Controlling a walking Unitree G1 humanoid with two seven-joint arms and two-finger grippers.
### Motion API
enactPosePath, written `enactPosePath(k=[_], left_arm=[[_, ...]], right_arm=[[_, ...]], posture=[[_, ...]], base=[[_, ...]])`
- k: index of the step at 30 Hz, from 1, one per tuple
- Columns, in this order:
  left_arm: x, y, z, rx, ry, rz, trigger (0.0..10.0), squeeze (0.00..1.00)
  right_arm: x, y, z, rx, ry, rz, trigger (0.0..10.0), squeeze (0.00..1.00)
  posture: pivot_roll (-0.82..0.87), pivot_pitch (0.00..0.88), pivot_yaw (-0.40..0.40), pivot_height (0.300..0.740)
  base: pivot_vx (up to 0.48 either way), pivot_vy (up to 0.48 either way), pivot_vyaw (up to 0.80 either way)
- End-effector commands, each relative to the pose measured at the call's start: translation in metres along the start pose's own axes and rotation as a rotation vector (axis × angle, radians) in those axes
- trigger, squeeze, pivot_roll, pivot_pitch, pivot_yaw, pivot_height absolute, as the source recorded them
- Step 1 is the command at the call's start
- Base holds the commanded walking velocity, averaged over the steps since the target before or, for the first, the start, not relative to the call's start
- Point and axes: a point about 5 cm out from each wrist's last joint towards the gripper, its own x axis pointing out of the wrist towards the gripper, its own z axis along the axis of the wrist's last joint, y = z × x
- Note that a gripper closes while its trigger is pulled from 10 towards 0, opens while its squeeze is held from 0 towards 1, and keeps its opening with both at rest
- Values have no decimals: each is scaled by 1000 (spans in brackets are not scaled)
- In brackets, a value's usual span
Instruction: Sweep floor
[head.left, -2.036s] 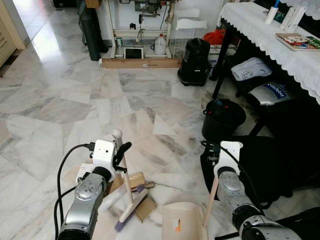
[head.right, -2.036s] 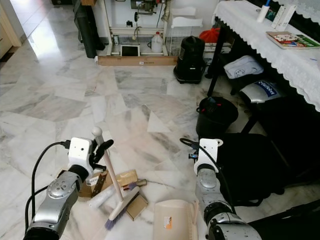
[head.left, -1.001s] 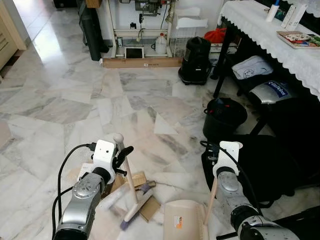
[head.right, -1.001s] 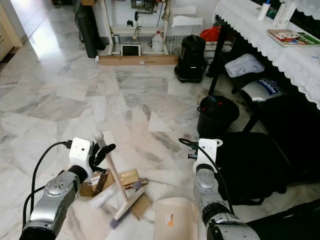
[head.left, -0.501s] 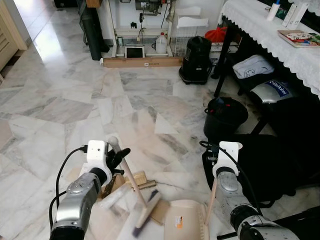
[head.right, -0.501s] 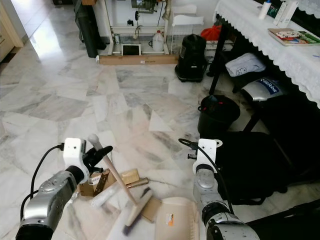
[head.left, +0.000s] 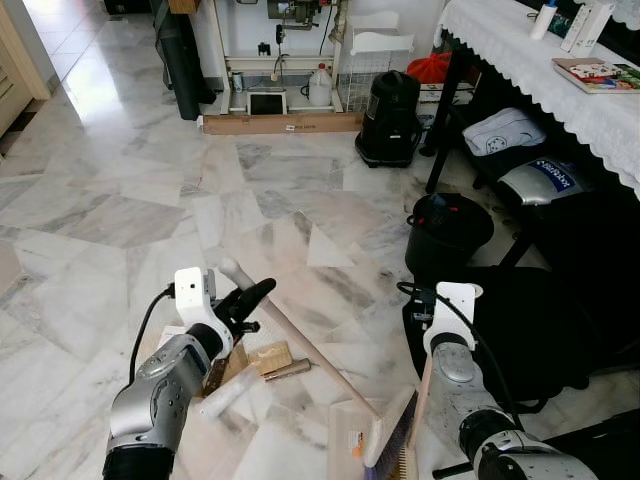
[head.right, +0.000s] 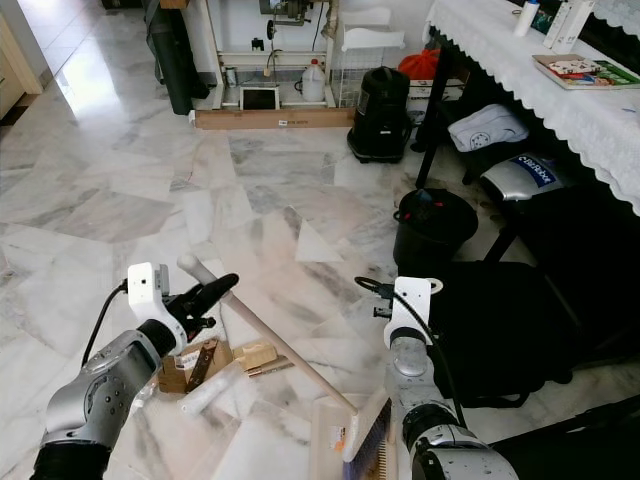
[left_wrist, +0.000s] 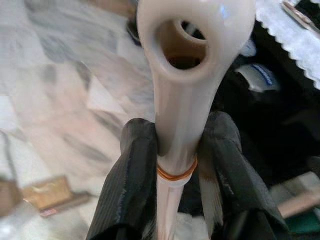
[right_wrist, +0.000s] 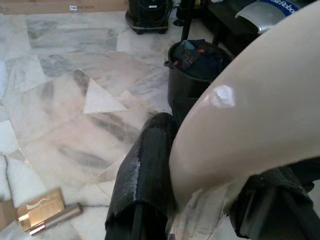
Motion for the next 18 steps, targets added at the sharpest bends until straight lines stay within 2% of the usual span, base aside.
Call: enactPosePath(k=[1, 2, 4, 6, 8, 16, 18], left_arm=[[2, -7, 30, 83, -149, 11, 10000, 0], [2, -7, 30, 83, -149, 11, 10000, 0], [1, -8, 45, 147, -241, 51, 10000, 0], [1, -8, 47, 155, -253, 55, 10000, 0], [0, -12, 58, 212, -333, 79, 10000, 0], [-2, -19, 71, 237, -423, 87, 10000, 0], [-3, -19, 76, 256, -467, 115, 10000, 0]], right_arm=[[1, 1, 1, -1, 12, 9, 10000, 0], [1, 1, 1, -1, 12, 9, 10000, 0], [2, -1, 4, 15, -3, 5, 10000, 0], [3, -1, 5, 16, -5, 5, 10000, 0], [3, -3, 8, 30, -28, -2, 10000, 0], [4, -10, 13, 46, -74, -22, 10000, 0], [5, -15, 19, 68, -118, -49, 10000, 0]], posture=[[79, 40, -33, 740], [79, 40, -33, 740], [75, 31, -36, 740], [75, 31, -36, 740], [75, 23, -45, 740], [68, 20, -53, 740], [68, 20, -53, 740]], base=[[0, 0, 0], [0, 0, 0], [0, 0, 0], [0, 0, 0], [0, 0, 0], [0, 0, 0], [0, 0, 0]])
